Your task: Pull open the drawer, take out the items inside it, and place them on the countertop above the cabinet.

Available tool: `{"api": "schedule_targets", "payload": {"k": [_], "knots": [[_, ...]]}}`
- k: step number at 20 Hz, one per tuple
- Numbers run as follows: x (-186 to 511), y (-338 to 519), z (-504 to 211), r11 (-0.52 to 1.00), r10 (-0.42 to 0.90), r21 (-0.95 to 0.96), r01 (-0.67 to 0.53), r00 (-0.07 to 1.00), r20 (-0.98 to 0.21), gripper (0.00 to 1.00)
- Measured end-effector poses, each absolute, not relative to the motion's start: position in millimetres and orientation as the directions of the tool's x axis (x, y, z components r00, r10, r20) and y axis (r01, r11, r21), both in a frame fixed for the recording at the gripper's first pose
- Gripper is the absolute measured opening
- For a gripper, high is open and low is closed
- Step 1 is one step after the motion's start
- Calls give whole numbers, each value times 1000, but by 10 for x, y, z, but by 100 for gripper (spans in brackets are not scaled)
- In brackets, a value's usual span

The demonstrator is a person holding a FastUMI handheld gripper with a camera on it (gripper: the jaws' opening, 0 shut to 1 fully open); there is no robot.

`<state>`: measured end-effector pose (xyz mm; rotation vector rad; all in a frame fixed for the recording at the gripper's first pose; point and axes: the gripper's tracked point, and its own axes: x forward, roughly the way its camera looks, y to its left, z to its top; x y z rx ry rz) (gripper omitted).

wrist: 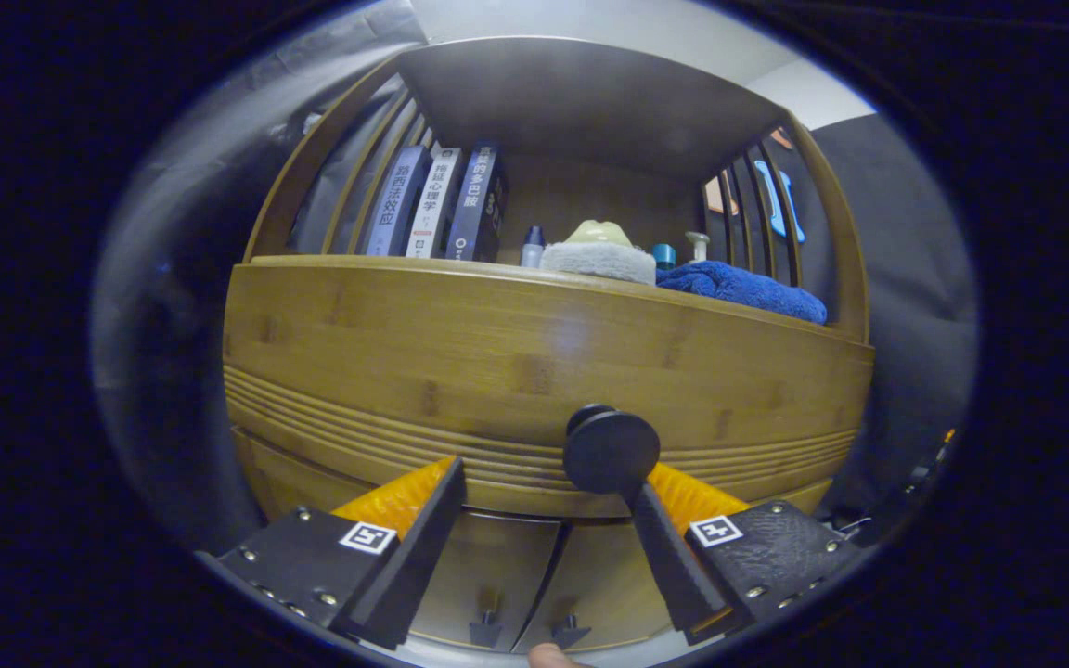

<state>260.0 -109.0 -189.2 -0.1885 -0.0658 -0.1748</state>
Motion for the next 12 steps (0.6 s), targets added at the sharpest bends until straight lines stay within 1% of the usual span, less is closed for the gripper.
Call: {"api": "schedule_targets", "payload": {"k": [5, 7, 9, 12], "knots": [[2584, -1087, -1953, 946, -135, -284, 154, 987, 86, 100], [2567, -1068, -2126, 960, -110, -256, 110, 994, 12, 100], [2504, -1122, -2335, 970, -127, -217, 107, 989, -79, 99], [2398, -1153, -2479, 973, -148, -195, 120, 980, -133, 99]]}}
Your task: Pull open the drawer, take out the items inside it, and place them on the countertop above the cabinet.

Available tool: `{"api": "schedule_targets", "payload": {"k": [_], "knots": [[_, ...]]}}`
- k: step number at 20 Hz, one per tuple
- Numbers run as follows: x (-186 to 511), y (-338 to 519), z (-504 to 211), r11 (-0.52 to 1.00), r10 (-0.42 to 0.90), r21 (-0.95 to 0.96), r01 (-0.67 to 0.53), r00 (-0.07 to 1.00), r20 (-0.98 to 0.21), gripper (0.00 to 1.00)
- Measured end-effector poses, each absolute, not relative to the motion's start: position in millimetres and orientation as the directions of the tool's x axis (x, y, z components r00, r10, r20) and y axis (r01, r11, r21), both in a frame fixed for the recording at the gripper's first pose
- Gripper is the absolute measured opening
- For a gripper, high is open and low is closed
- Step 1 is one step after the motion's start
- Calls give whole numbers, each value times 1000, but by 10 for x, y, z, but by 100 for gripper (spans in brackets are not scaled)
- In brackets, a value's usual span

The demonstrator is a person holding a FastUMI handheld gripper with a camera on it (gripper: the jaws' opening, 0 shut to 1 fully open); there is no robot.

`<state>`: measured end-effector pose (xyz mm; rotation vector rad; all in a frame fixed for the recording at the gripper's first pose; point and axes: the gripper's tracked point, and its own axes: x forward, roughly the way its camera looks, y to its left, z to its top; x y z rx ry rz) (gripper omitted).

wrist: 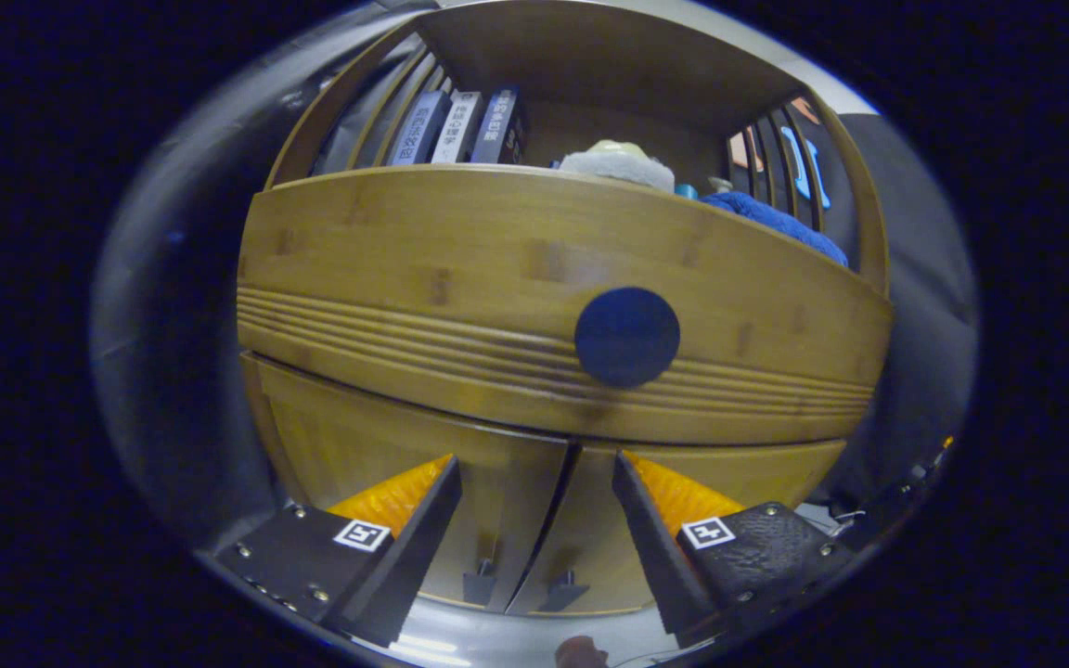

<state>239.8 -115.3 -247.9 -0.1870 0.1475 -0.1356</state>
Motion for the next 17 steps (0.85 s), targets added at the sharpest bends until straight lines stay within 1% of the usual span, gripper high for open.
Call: {"api": "schedule_targets", "payload": {"k": [4, 7, 9, 12, 15, 17], "knots": [[2152, -927, -2250, 984, -99, -158, 82, 990, -105, 98], [1856, -758, -1843, 987, -42, -158, 37, 999, -27, 98], [1563, -710, -1621, 985, -28, -167, 32, 999, 30, 98], [1190, -582, -1371, 991, -7, -130, 19, 995, 95, 98], [831, -539, -1217, 995, 6, -103, 8, 991, 133, 98], [593, -525, -1214, 995, 18, -96, -5, 990, 138, 98]]}}
